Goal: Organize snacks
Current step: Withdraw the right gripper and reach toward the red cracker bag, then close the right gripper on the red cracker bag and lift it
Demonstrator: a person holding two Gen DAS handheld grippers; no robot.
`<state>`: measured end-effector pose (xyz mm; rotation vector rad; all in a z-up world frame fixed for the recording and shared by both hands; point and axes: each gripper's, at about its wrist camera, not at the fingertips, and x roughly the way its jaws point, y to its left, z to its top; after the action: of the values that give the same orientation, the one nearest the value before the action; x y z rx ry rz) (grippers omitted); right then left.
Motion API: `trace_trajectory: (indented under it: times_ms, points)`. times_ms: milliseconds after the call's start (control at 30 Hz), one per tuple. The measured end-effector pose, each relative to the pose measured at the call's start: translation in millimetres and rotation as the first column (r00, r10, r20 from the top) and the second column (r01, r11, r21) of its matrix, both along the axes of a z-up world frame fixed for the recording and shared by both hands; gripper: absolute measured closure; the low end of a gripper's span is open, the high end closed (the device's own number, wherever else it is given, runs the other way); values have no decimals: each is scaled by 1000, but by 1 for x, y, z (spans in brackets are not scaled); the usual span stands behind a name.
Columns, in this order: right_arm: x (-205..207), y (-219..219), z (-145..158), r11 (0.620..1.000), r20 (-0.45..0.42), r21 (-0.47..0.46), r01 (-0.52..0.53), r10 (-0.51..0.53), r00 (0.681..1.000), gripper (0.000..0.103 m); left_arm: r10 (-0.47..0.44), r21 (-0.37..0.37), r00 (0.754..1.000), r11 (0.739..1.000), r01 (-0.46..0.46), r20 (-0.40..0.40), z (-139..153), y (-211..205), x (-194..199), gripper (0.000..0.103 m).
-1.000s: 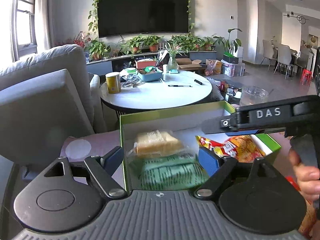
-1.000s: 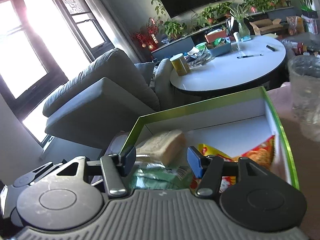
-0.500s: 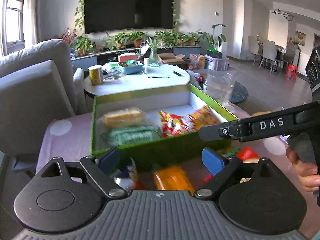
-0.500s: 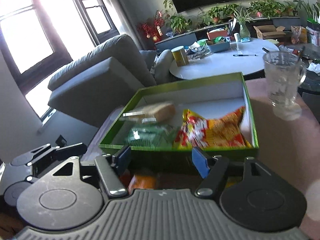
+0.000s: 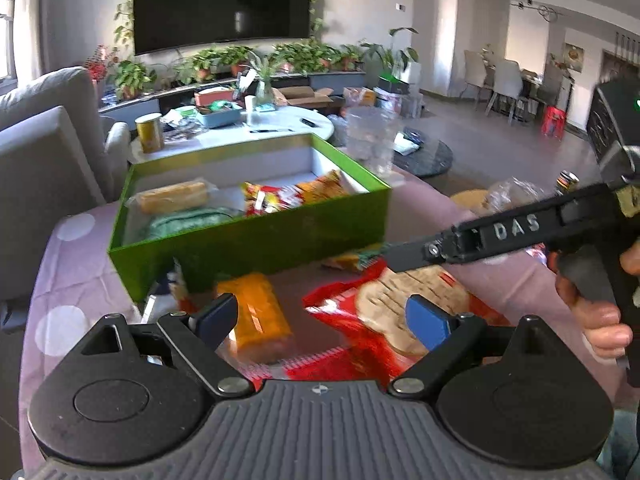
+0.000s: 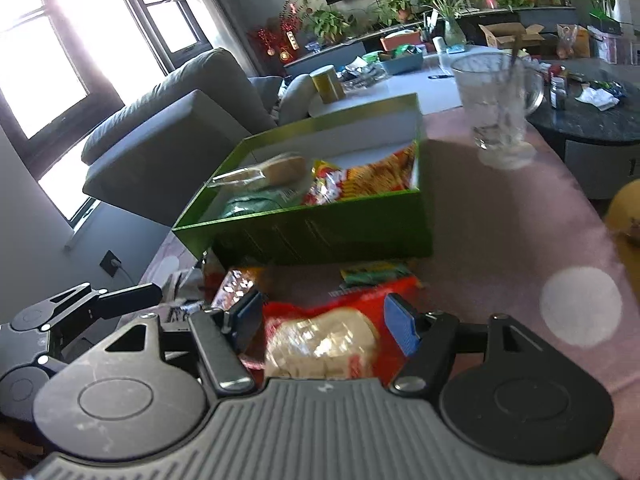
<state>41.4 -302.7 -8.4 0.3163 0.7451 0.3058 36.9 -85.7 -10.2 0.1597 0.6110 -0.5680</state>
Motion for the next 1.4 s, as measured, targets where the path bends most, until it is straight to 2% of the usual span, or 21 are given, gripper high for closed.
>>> trace_trajectory:
  times_ms: [267, 467, 1000, 1267, 1400]
  points:
    - [-16, -14, -8, 1000, -29, 7, 10, -10, 1000, 47, -84, 18, 996, 996, 84, -28, -7, -23, -19, 13]
    - [-22, -17, -15, 1000, -53, 9, 11, -10, 999, 47, -140, 19, 987, 990, 142, -75, -16, -43, -16, 13]
    - [-21, -23, -34, 999, -106, 30, 24, -20, 994, 44, -161, 48, 970, 984, 172, -180, -44, -69, 2, 14]
    - [-20, -25, -38, 999, -120, 35, 30, -26, 992, 44, -159, 47, 972, 985, 169, -171, -47, -65, 2, 21]
    - [-21, -25, -39, 999, -116, 37, 29, -24, 993, 44, -135, 45, 973, 988, 146, -189, -50, -62, 3, 21]
